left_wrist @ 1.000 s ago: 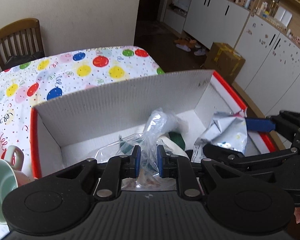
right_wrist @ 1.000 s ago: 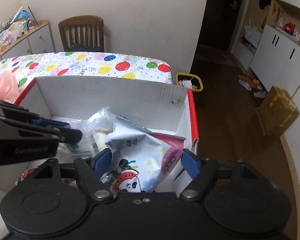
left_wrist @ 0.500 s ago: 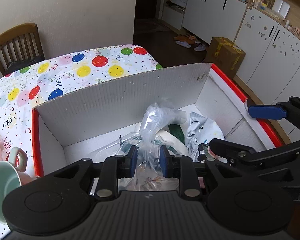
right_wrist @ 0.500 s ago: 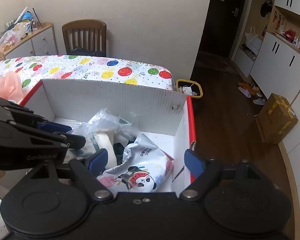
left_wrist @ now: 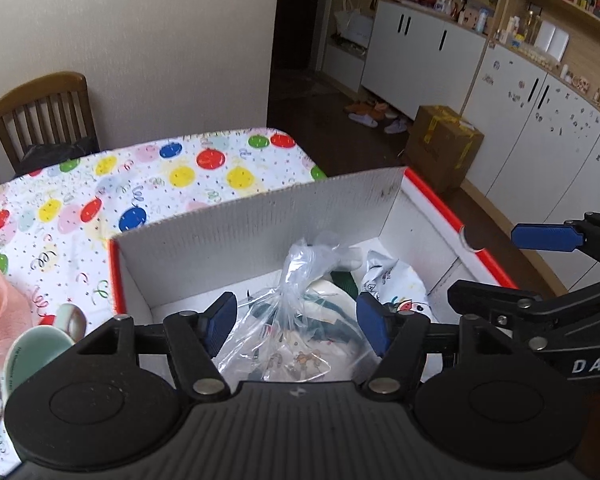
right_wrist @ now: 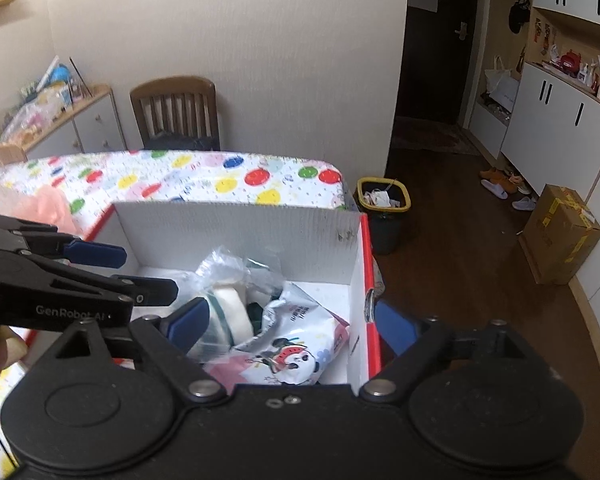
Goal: Organize soft objects
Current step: 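Open both tools to drop the items in the shoebox and withdraw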
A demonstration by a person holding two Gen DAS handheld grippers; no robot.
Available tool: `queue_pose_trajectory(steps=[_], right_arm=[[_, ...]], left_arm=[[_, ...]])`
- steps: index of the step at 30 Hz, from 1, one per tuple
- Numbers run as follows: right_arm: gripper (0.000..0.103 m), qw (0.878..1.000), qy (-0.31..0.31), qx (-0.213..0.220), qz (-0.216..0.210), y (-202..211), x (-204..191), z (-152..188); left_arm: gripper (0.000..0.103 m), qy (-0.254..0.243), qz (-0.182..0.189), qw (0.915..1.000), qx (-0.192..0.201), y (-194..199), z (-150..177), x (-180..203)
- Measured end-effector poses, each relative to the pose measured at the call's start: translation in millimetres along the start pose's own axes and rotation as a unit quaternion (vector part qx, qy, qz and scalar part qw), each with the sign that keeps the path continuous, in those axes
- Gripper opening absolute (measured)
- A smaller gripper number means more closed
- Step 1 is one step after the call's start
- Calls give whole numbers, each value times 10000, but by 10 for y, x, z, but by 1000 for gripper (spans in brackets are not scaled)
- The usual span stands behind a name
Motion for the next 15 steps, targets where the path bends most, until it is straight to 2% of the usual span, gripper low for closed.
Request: queue_pose_trajectory(steps=[2, 4, 9, 11, 15], right_arm=[[91, 10000, -13, 68, -71, 77, -35, -19], [96, 9998, -32, 164, -133, 166, -83, -30], [99, 9989, -116, 332, -308, 342, -207, -43], [100, 9985, -133, 378, -385, 405, -270, -41], [102, 9972, -188, 488, -531, 540, -407, -48]], left_arm=[[72, -22, -19, 10000, 77, 92, -10, -6], [72, -52, -43, 9998, 174, 197, -23, -11], [74, -46, 18, 9992, 395, 474, -43, -24], [80, -46, 19, 9989, 464, 586, -36, -36], [81, -15, 29, 9983, 585, 802, 2, -96]])
Point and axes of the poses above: each gripper's, at about its wrist camera, not at the fingertips, and y roughly against the way its jaws point, x to its right, z to its underside, the point moved 10 cm from there along -y, roughly the way its jaws point, and after that the axes turned 8 degrees about -y, right-handed, at the moved point
